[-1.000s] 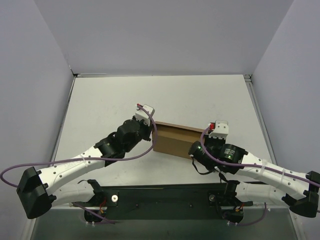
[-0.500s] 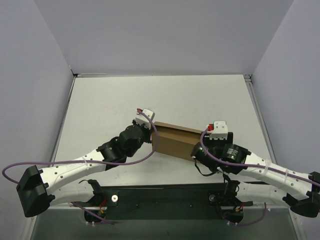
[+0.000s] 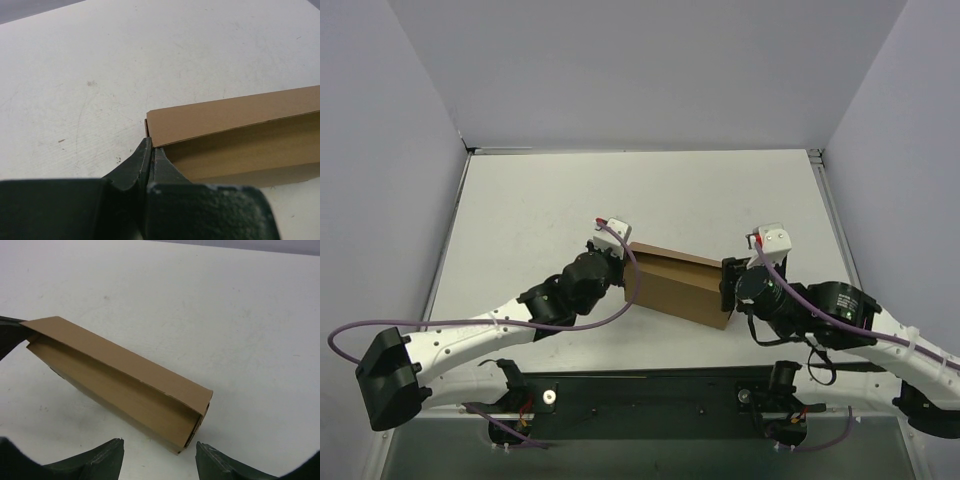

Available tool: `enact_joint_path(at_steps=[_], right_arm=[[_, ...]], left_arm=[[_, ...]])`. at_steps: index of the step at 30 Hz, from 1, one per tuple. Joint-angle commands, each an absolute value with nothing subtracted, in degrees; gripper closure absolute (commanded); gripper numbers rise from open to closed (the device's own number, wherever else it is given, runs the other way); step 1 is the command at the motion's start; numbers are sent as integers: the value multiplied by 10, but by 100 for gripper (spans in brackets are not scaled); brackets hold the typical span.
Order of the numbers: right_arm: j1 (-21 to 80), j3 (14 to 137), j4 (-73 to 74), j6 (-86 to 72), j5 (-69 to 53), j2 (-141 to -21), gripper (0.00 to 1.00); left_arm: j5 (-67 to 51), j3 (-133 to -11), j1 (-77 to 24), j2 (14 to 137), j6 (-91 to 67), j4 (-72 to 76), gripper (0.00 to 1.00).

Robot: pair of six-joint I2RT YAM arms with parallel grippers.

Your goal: Fold the paper box

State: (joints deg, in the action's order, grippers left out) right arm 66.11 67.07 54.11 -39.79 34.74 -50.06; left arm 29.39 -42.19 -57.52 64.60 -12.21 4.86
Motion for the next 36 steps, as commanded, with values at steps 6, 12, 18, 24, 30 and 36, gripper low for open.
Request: enact_joint_path(at_steps=[6, 12, 18, 24, 30, 36], right_arm=[[632, 744, 502, -355, 477, -613, 56], [581, 707, 439, -335, 496, -659, 59], [590, 599, 396, -402, 510, -629, 60], [627, 496, 399, -538, 525, -601, 60], [631, 478, 406, -576, 538, -602, 60], [632, 481, 414, -581, 543, -606, 60]], left_arm=[[272, -388, -597, 668, -137, -99, 100], [275, -386, -604, 657, -142, -107, 100], [269, -392, -610, 665, -148, -114, 100], [255, -418, -621, 669, -148, -147, 93], [229, -438, -626, 636, -133, -166, 61], [179, -470, -625, 584, -121, -212, 34]])
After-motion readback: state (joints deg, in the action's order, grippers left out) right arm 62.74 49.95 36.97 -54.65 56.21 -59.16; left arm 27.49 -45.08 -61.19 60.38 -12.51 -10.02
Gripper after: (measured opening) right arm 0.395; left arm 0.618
